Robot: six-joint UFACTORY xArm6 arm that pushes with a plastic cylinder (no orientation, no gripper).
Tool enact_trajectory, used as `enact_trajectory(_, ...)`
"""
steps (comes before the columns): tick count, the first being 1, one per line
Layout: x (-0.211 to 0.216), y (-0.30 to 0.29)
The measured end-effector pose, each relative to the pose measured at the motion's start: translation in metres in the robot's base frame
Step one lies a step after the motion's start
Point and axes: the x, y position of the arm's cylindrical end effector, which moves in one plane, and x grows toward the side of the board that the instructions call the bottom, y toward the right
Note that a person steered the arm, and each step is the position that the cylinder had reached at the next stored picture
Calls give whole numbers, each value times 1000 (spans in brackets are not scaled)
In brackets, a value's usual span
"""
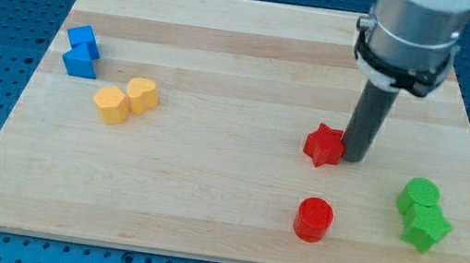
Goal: Push the red star closer to the red circle
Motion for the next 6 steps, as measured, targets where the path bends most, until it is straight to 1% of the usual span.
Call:
enact_trajectory(1,-20,6)
enact_trajectory(2,-82,6)
enact_trajectory(3,-111,2)
enact_trajectory(5,-33,4)
enact_trajectory(6,-15,-4)
